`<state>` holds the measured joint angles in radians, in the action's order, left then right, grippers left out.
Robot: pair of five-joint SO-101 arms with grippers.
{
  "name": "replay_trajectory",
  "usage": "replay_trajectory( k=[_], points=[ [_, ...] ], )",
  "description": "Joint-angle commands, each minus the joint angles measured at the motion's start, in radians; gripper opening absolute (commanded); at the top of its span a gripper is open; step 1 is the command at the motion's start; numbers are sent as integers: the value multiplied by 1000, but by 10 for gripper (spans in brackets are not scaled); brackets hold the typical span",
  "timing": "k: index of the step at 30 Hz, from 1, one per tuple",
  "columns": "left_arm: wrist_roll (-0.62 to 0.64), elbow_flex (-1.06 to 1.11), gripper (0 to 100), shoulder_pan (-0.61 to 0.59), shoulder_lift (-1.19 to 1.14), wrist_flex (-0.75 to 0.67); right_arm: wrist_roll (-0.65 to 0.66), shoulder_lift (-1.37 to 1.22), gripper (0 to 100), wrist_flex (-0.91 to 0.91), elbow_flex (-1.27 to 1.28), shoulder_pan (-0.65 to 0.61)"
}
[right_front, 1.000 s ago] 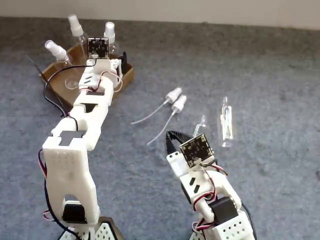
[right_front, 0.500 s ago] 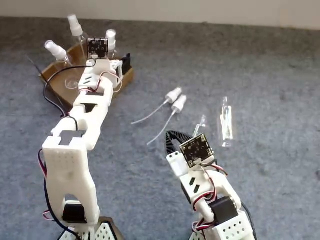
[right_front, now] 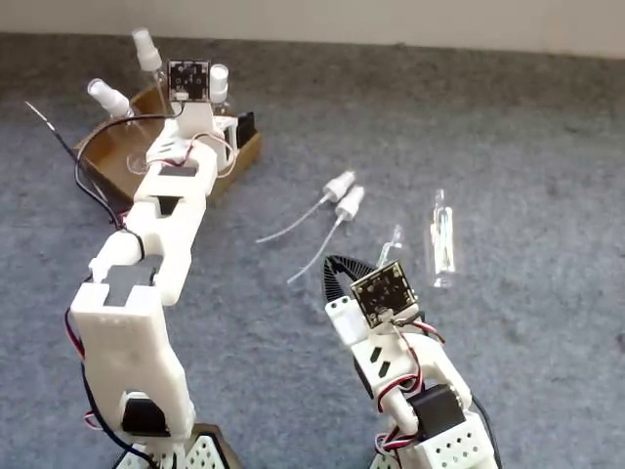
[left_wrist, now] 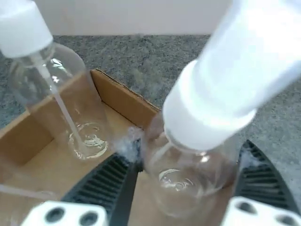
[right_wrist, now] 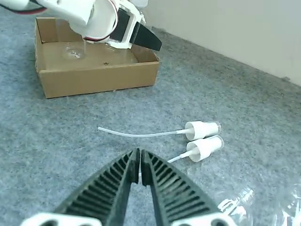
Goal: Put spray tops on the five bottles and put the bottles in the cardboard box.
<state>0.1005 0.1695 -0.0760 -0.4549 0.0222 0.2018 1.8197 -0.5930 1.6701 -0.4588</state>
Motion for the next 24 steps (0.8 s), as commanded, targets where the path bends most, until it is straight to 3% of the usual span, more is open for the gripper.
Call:
replay_trajectory(
  k=[1, 6, 13, 20, 24],
  points=[
    [-8, -10, 277, -18, 133, 98, 9, 10, 5, -5, 128, 13],
    [-80, -10, 277, -15, 252, 319, 9, 10, 5, -5, 128, 22],
    [-226, -8, 275, -18, 358, 621, 3, 18, 5, 16, 128, 211],
    [-249, -10, 274, -4, 481, 899, 3, 18, 5, 76, 128, 344],
    [-249, -10, 274, 62, 582, 1086, 3, 18, 5, 82, 128, 397]
  ],
)
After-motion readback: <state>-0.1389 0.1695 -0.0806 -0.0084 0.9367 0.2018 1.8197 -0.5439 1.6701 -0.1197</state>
